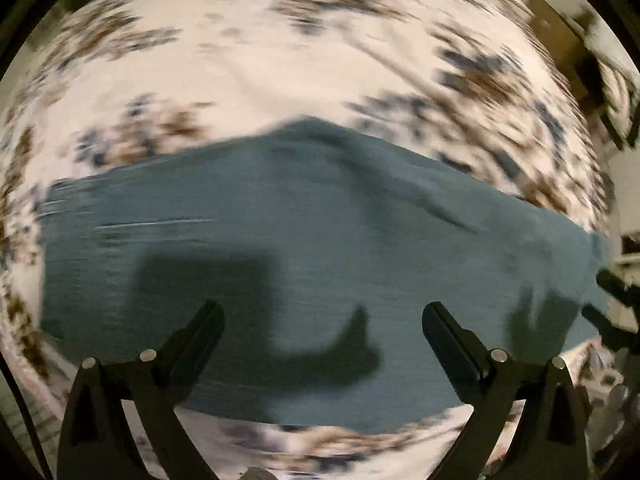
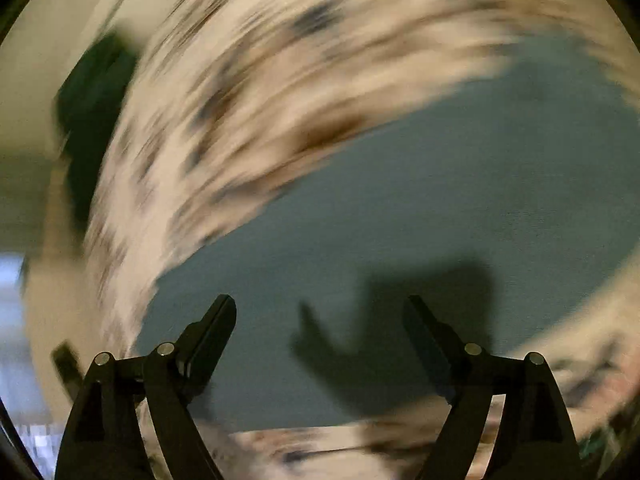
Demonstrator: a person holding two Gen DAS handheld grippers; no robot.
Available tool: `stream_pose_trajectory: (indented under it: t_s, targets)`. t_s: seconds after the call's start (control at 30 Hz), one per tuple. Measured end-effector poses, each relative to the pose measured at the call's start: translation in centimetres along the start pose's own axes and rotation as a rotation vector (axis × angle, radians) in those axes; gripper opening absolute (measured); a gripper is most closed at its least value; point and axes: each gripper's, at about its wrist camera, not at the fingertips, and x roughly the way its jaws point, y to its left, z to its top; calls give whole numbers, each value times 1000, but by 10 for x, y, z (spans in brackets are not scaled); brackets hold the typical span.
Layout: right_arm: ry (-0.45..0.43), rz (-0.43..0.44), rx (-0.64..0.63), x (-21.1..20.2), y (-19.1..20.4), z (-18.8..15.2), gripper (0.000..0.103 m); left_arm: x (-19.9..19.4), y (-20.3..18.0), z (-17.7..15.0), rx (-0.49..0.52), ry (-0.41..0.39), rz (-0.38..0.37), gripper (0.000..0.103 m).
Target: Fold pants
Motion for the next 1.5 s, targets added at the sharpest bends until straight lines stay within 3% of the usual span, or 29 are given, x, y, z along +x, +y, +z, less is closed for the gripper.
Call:
stream_pose_trajectory:
  t_s: [0.13,0.2,0.3,0.37,0.43,0.57,0.67,0.73,0.8,0.83,0.97,1.03,1.07,1.13,1.17,1.2,1.23,1.3,1.37,1.43,1.5]
  targets:
    - [-153,-45,259,-56,-142,16,87,22,-78,-8,77,32,-32,101]
    - [-184,-4,332,-63,-195,31,87,33,-107,-8,102,38,-35,101]
    - [-189,106,413,-50,-244,41,87,51,-148,-9,137,52,-35,101]
    - [-193,169,432,-39,-255,45,87,63,-170,-9,170,58,-8,101]
    - [-212,78,422,-38,-257,47,86,73,-184,-8,195,73,26,101]
    - [-357,-22,268,-73,-237,54,85,79,-202,-8,234,72,73,101]
    - [-247,-42,162,-53,-226,77,82,78,-210,-8,251,71,91,101]
    - [-189,-43,90,-40,-217,87,62,80,-217,-8,247,78,89,101]
    - [-187,-142,-29,-37,-199,91,19,79,-224,-10,255,80,94,101]
    - [-201,-193,-84,-40,-190,89,15,79,-230,-11,260,77,95,101]
    - [-248,-221,-90,-66,-181,76,14,78,-233,-10,277,79,86,101]
    - [-229,-192,-27,-78,-185,70,15,75,-231,-12,278,80,83,101]
    - [-211,-166,35,-81,-190,69,20,73,-229,-15,276,81,82,101]
    - [-192,-94,206,-87,-202,68,29,71,-227,-14,264,84,74,101]
    - [-198,-28,274,-88,-208,67,31,71,-227,-13,255,87,68,101]
    - [-200,96,338,-88,-215,63,42,68,-218,-18,251,87,63,101]
    - [-188,133,359,-86,-219,61,47,66,-216,-19,245,88,60,101]
    - [-164,151,380,-75,-218,59,48,67,-214,-18,233,95,49,101]
    - [-100,83,407,-57,-219,60,48,67,-211,-19,231,93,47,101]
    - [-53,87,444,-38,-223,61,48,67,-208,-19,229,88,43,101]
    - [-78,100,466,-29,-225,63,42,65,-204,-20,224,84,42,101]
